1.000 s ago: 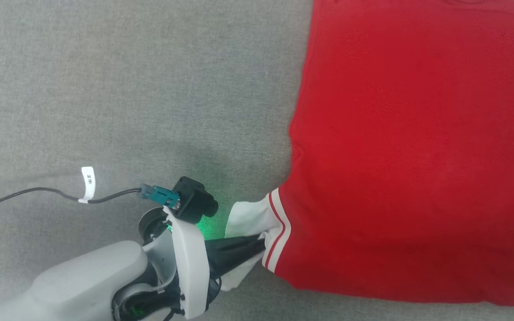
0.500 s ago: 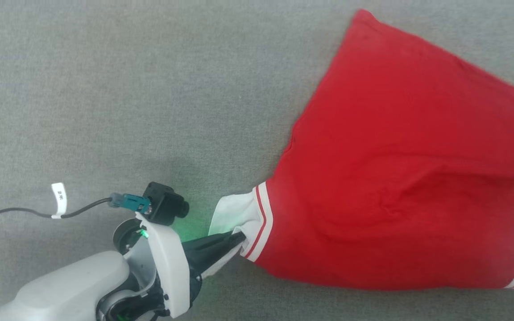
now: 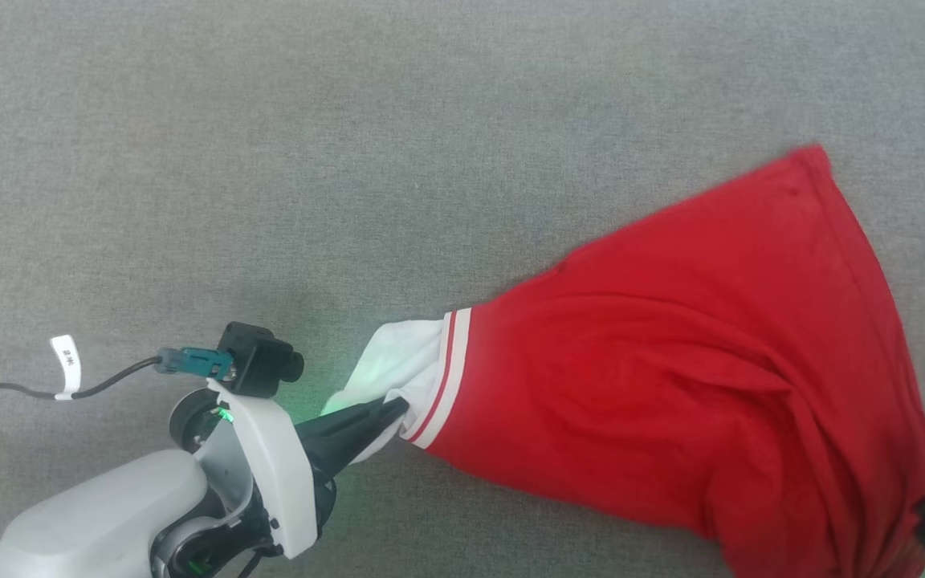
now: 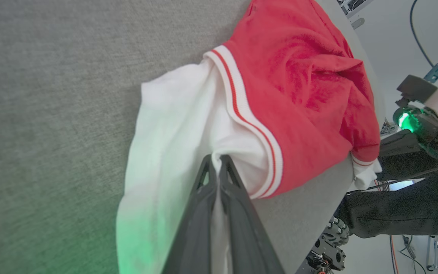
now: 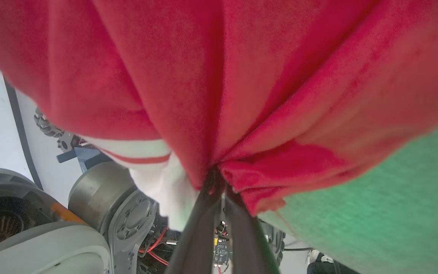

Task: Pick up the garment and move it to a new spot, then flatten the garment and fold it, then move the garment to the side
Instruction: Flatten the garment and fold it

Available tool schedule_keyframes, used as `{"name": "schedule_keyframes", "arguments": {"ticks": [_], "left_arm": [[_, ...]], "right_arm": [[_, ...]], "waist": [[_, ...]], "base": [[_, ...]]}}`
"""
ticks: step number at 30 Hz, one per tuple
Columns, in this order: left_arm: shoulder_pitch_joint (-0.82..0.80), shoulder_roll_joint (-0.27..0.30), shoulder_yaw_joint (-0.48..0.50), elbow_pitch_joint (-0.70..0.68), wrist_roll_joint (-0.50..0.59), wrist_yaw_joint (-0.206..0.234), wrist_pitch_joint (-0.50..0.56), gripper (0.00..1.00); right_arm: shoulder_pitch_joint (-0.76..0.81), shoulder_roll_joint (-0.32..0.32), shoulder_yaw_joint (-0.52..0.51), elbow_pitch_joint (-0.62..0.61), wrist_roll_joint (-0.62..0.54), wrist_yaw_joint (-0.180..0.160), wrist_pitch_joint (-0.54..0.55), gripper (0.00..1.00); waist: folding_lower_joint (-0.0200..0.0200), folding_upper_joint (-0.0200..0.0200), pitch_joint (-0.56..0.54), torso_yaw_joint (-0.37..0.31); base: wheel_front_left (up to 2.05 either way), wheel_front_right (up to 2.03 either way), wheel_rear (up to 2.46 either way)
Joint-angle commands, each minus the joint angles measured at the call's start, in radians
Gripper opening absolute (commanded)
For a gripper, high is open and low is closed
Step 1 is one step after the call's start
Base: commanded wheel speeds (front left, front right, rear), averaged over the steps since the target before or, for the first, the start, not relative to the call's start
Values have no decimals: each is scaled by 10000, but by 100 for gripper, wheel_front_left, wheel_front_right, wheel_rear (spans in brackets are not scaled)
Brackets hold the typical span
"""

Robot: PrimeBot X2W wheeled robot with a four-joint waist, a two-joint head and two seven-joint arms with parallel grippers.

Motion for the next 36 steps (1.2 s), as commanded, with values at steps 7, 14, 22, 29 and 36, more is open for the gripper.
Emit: {"name": "schedule_keyframes", "arguments": {"ticks": [7, 14, 22, 29, 36], "left_arm": [[253, 106, 16, 242, 79, 101, -93, 0], [443, 156, 12, 100, 156, 175, -279, 0], [175, -237, -29, 51, 366, 99, -207, 0], [-141, -669, -50, 192, 557, 18, -127, 0], [-490, -1092, -71, 422, 734, -78, -104, 0]], "right_arm": [[-325, 569, -294, -382, -615, -4, -650, 100], [949, -274, -2553, -2113, 784, 1, -310, 100], [209, -913, -5326, -2840, 1693, 2, 435, 100], [-3044, -1165, -3748, -1044, -256, -1, 282, 100], [-7092, -298, -695, 1600, -2141, -1, 440, 100]], "waist": [[0, 0, -172, -178], [0, 0, -274, -161], [0, 0, -83, 490], [0, 0, 297, 949], [0, 0, 804, 1306]], "base": [[0, 0, 0], [0, 0, 0], [0, 0, 0], [0, 0, 0], [0, 0, 0]]}}
